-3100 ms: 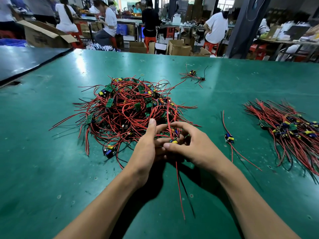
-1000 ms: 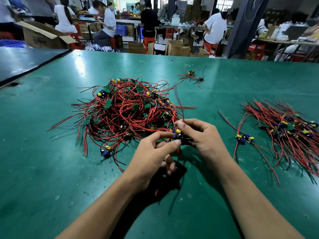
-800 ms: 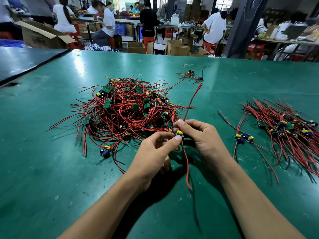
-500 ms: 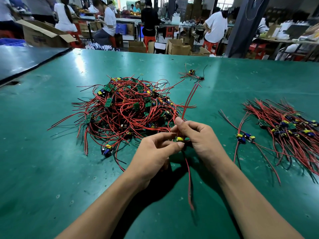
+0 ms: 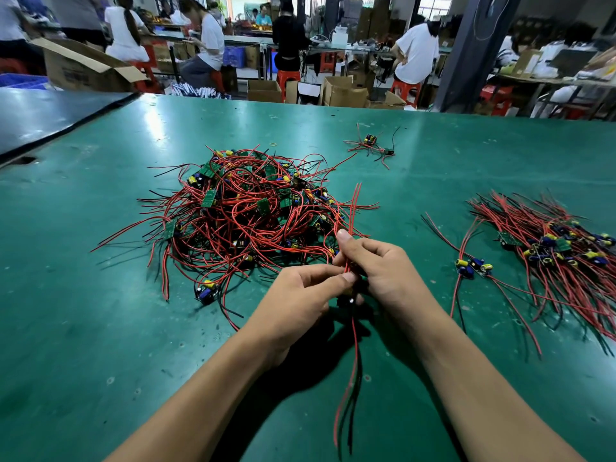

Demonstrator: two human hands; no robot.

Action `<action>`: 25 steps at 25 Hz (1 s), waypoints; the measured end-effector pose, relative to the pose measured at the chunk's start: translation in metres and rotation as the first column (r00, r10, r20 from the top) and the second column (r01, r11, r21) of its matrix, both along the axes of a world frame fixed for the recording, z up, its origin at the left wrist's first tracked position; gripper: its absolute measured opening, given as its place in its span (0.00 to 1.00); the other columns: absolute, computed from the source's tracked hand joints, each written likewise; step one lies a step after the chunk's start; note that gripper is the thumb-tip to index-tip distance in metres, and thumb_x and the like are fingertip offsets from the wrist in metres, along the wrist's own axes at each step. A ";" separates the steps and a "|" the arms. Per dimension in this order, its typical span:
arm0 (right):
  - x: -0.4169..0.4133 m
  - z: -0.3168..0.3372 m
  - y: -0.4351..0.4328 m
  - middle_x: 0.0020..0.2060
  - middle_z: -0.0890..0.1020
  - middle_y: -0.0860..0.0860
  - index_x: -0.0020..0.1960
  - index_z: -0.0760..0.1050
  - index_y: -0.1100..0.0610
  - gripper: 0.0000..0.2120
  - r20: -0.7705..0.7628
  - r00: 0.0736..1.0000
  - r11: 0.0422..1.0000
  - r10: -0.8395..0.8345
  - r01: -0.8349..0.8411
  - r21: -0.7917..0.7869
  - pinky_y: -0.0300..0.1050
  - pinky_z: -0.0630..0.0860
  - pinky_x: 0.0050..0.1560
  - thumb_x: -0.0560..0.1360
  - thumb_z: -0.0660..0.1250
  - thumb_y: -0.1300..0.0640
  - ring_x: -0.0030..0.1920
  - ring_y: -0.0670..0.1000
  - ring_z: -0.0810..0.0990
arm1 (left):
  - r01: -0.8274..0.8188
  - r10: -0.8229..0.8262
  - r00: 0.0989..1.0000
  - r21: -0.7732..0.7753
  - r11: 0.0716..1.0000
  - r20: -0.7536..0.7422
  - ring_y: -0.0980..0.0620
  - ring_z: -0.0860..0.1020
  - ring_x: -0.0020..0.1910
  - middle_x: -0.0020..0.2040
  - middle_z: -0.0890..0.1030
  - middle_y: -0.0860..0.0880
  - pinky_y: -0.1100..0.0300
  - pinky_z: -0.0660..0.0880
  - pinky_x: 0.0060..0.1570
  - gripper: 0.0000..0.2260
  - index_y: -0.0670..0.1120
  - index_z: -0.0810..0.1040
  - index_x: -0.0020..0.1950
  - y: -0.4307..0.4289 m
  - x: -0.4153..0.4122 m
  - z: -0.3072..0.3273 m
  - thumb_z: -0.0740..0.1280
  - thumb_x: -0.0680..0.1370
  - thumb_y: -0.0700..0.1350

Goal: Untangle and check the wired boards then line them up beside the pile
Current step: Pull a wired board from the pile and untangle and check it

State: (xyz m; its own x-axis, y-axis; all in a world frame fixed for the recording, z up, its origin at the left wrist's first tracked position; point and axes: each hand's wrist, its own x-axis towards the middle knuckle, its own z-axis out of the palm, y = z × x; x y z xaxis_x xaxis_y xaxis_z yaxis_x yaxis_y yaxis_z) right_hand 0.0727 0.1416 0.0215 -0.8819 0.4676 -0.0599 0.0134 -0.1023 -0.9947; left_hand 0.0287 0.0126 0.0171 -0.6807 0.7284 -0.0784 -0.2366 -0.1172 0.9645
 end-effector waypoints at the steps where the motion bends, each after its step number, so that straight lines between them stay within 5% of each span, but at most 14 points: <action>1: -0.001 0.000 -0.001 0.24 0.75 0.50 0.33 0.80 0.55 0.19 0.010 1.000 1.000 -0.013 0.013 -0.013 0.35 0.67 0.21 0.77 0.69 0.44 0.21 0.45 0.71 | -0.011 0.010 1.000 0.013 1.000 0.007 0.63 0.71 0.20 0.31 0.83 0.48 0.74 0.64 0.22 0.06 0.41 0.82 0.44 0.001 0.001 0.001 0.67 0.78 0.36; 4: -0.003 0.000 -0.002 0.26 0.78 0.50 0.33 0.81 0.55 0.21 0.035 0.999 0.997 -0.023 0.025 -0.072 0.33 0.68 0.23 0.79 0.67 0.44 0.22 0.45 0.73 | -0.057 0.057 0.998 0.011 0.998 -0.011 0.63 0.73 0.21 0.33 0.84 0.47 0.74 0.66 0.22 0.07 0.42 0.83 0.41 0.003 0.002 -0.001 0.67 0.78 0.36; 9: 0.004 0.000 -0.006 0.35 0.84 0.56 0.50 0.86 0.58 0.20 0.098 0.965 0.969 0.242 -0.234 -0.082 0.37 0.77 0.30 0.77 0.67 0.41 0.30 0.48 0.81 | -0.095 0.098 0.994 0.054 0.994 -0.055 0.63 0.74 0.22 0.35 0.80 0.53 0.74 0.68 0.23 0.10 0.38 0.81 0.37 0.002 -0.002 -0.003 0.66 0.78 0.35; 13: 0.005 0.005 0.000 0.38 0.86 0.56 0.53 0.85 0.57 0.23 0.126 0.940 0.943 0.318 -0.298 -0.149 0.36 0.77 0.30 0.79 0.63 0.40 0.31 0.49 0.83 | -0.056 0.052 0.998 0.101 0.993 0.042 0.59 0.77 0.23 0.40 0.82 0.41 0.71 0.70 0.23 0.08 0.34 0.82 0.42 -0.001 -0.003 -0.003 0.66 0.78 0.33; 20: 0.002 0.007 0.015 0.41 0.86 0.49 0.42 0.88 0.52 0.30 0.091 0.967 0.898 0.236 -0.182 -0.401 0.39 0.73 0.27 0.83 0.52 0.41 0.31 0.46 0.80 | 0.042 -0.042 0.999 -0.008 0.999 -0.022 0.61 0.71 0.23 0.36 0.83 0.42 0.72 0.65 0.23 0.08 0.36 0.83 0.44 -0.003 -0.004 -0.003 0.67 0.78 0.39; 25: 0.001 0.005 0.018 0.35 0.85 0.50 0.36 0.86 0.55 0.29 0.073 0.970 0.782 0.234 -0.143 -0.607 0.46 0.73 0.43 0.82 0.56 0.42 0.33 0.48 0.83 | 0.033 -0.032 0.999 -0.045 0.998 0.018 0.60 0.71 0.22 0.35 0.83 0.41 0.72 0.65 0.22 0.06 0.38 0.83 0.43 -0.003 -0.004 0.000 0.68 0.77 0.38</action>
State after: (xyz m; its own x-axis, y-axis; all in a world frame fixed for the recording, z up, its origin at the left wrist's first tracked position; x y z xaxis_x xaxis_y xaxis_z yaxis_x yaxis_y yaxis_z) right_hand 0.0735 0.1601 0.0269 -0.9099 0.1246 -0.3957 0.2255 -0.6520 -0.7239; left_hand 0.0249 0.0095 0.0168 -0.6549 0.7457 -0.1229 -0.2560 -0.0659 0.9644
